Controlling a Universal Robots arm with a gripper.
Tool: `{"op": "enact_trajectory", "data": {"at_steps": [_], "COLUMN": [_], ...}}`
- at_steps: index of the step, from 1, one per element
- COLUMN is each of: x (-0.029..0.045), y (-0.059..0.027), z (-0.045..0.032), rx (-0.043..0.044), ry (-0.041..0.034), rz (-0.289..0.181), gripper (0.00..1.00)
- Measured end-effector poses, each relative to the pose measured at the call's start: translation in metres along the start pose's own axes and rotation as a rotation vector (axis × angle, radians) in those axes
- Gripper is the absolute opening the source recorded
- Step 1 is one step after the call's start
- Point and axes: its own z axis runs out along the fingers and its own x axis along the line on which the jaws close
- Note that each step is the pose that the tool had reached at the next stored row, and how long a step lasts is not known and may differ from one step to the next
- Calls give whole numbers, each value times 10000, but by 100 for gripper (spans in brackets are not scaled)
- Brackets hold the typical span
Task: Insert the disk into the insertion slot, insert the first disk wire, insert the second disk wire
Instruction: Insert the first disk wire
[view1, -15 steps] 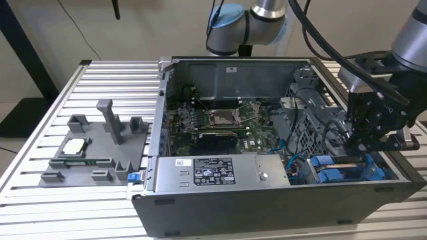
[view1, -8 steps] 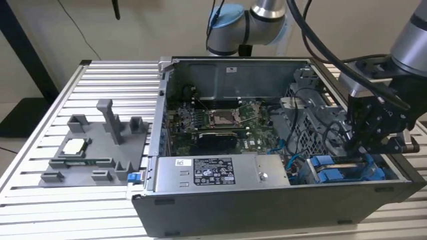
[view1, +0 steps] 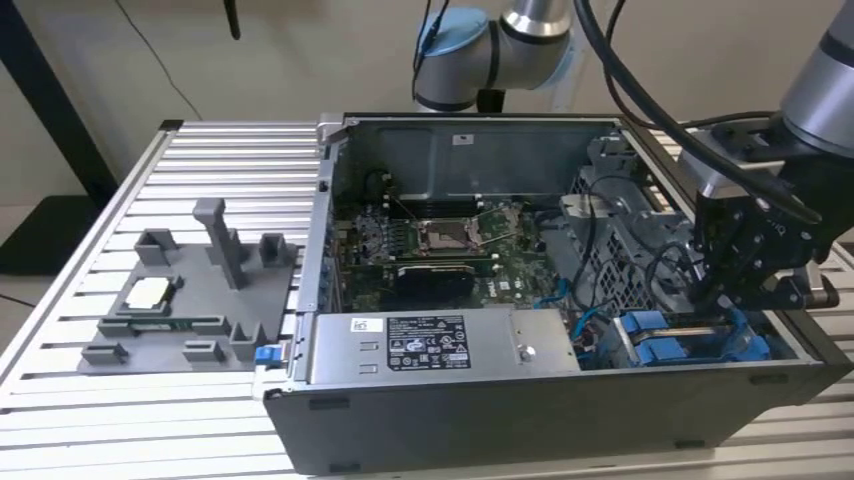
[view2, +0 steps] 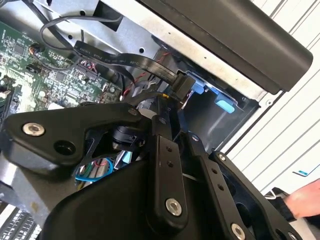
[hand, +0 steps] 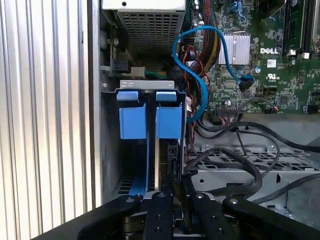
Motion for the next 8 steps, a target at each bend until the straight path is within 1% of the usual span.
{"op": "enact_trajectory", "data": {"at_steps": [5, 8], "x": [0, -1], "y": [-4, -8], "z": [9, 13], "rx": [0, 1], "ry": [-4, -24], "rz": [-1, 0], "gripper": [19, 19]}}
